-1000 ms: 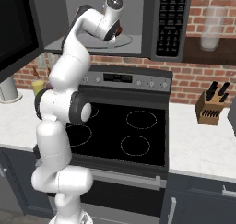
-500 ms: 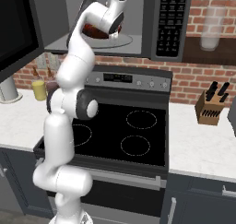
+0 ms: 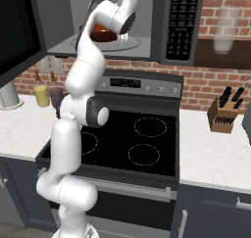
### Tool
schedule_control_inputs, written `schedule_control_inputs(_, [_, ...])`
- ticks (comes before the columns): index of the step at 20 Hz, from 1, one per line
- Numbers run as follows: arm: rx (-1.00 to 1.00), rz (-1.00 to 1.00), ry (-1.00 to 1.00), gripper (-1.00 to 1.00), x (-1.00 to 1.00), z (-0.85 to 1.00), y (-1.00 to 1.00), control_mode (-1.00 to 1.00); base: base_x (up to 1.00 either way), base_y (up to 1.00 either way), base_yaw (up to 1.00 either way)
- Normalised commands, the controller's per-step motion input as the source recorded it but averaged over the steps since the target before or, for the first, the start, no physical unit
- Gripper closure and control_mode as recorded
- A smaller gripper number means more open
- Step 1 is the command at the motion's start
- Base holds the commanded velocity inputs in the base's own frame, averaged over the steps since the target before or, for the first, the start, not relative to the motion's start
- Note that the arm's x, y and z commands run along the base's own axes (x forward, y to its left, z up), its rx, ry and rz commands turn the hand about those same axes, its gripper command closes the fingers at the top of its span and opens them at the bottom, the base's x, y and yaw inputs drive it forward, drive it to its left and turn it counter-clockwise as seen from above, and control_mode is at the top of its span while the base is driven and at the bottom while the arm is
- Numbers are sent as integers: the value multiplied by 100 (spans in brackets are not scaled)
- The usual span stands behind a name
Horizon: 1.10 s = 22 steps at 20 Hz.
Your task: Open the microwave, place the bowl with waffle inside the microwave, then close the microwave door and turn it on.
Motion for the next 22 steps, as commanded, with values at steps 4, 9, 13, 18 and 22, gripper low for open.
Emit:
schedule_control_inputs(4, [0, -8, -25, -100, -87, -9, 6, -100, 0, 0, 0])
schedule_control_inputs(9, [0, -9, -31, -100, -100, -6, 7, -100, 0, 0, 0])
schedule_control_inputs(13, [0, -14, -20, -100, -100, -48, 8, -100, 0, 0, 0])
schedule_control_inputs(18, [0, -16, -24, -100, -100, -63, 14, -100, 0, 0, 0])
schedule_control_inputs(22, [0, -18, -36, -100, -100, -33, 5, -100, 0, 0, 0])
